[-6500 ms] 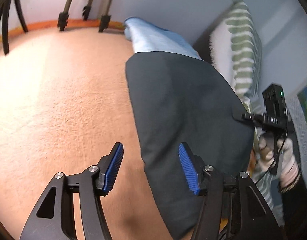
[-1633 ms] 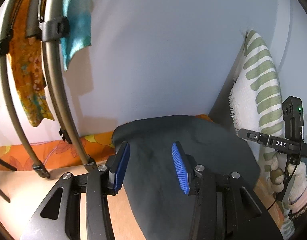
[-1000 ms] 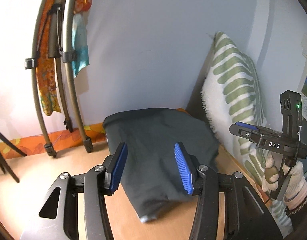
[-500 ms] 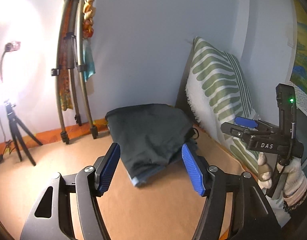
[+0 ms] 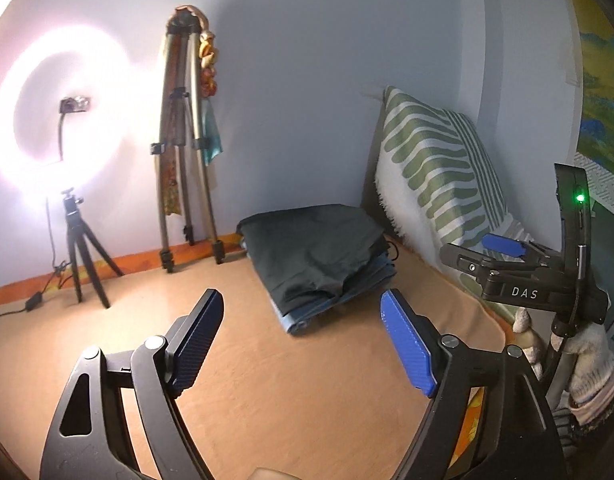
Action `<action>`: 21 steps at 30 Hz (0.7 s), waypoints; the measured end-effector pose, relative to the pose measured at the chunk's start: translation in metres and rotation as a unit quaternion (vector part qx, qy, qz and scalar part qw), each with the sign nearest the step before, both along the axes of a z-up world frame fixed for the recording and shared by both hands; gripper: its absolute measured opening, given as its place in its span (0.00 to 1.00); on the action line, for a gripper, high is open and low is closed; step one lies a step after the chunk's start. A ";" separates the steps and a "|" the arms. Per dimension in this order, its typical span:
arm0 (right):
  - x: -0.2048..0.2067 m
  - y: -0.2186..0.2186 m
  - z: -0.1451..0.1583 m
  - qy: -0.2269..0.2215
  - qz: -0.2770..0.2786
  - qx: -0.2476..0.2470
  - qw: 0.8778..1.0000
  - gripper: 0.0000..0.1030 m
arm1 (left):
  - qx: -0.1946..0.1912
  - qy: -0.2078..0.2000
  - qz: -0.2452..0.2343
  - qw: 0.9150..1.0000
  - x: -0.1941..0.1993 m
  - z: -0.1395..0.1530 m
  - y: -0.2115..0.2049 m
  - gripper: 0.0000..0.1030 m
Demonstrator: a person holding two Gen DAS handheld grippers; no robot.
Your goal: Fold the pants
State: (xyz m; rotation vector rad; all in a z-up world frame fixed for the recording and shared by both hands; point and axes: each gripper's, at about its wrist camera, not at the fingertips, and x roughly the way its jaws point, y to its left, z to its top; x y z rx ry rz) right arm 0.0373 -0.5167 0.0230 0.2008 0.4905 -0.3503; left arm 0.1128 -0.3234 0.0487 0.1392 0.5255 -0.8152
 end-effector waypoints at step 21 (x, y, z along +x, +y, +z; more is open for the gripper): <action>0.008 0.019 -0.049 0.005 -0.045 -0.032 0.998 1.00 | 0.031 0.015 0.031 0.999 0.000 -0.051 0.012 0.79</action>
